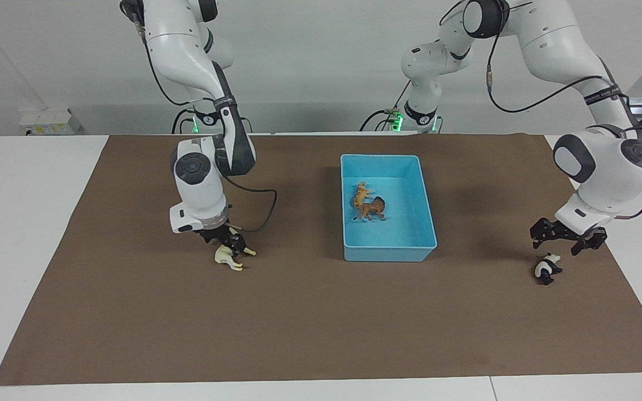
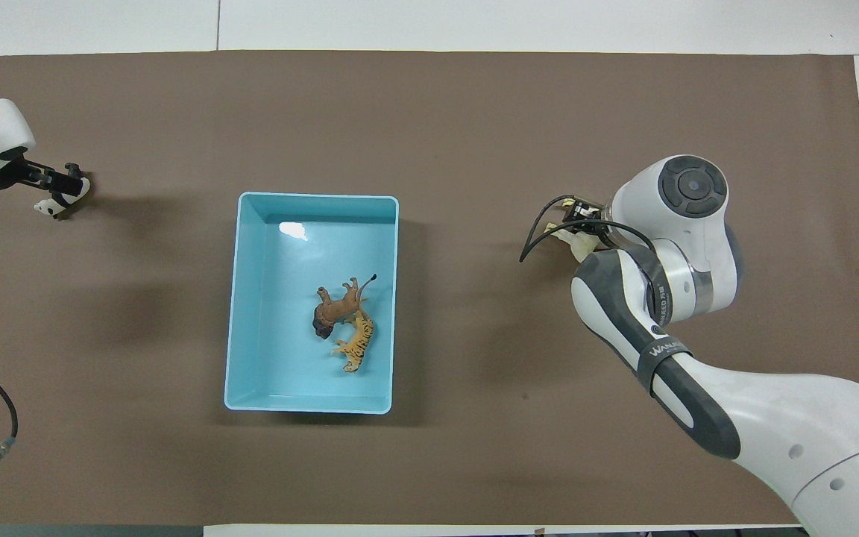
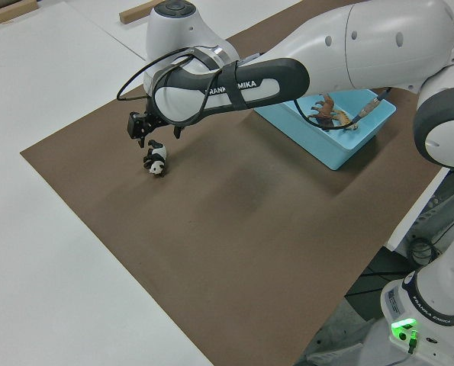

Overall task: Put all toys into storage box
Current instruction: 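Lift the cream horse with the right gripper while the left gripper grasps the cow, then place the cream horse into the blue box with the right gripper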

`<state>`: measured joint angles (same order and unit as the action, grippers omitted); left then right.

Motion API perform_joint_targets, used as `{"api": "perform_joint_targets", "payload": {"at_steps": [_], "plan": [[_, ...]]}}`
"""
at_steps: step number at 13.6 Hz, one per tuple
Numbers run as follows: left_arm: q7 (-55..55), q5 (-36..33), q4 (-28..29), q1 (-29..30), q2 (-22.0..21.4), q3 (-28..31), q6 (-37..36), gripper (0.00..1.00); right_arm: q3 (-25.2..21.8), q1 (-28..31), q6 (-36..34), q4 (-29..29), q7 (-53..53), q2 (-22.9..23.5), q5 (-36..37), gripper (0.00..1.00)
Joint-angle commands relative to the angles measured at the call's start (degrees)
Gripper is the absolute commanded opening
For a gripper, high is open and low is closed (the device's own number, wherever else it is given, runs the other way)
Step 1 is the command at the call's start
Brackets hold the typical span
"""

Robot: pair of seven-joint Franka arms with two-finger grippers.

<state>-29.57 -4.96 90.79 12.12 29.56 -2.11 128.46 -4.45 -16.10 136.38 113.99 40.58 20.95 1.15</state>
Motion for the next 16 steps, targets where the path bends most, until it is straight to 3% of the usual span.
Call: {"api": "perform_joint_targets", "payload": {"at_steps": [1,3,5,7,10,12,16], "plan": [[-0.6,-1.3,-3.4,-1.1,2.8,2.2,0.8,1.00,0.2,0.0,-0.7,-0.1,1.3,-0.6,0.6,0.00],[-0.8,-2.5,-4.3,-1.0,4.0,2.3,1.8,1.00,0.3,-0.2,-10.6,-6.2,1.4,-0.8,0.6,0.00],[-5.5,-4.4,-4.2,-0.5,4.1,2.3,0.8,1.00,1.1,-0.9,-24.9,-17.5,1.9,-1.0,-0.1,0.00],[-9.7,-4.4,-3.9,-0.7,3.9,2.3,-1.1,1.00,1.1,-7.2,-34.7,-28.5,7.5,-0.5,-0.8,0.00],[-12.8,-4.4,-2.6,-1.0,3.6,2.3,-1.8,1.00,1.1,-16.2,-33.4,-33.0,21.1,0.5,-5.3,0.00],[-14.5,-4.4,-0.7,-1.4,3.1,2.4,-1.1,1.00,1.1,-21.5,-22.0,-32.1,25.6,0.8,-8.3,0.00],[-14.6,-4.5,-0.6,-1.6,3.7,2.4,0.8,1.00,1.1,-29.0,-12.8,-32.5,31.4,5.8,-7.9,0.00]]}}
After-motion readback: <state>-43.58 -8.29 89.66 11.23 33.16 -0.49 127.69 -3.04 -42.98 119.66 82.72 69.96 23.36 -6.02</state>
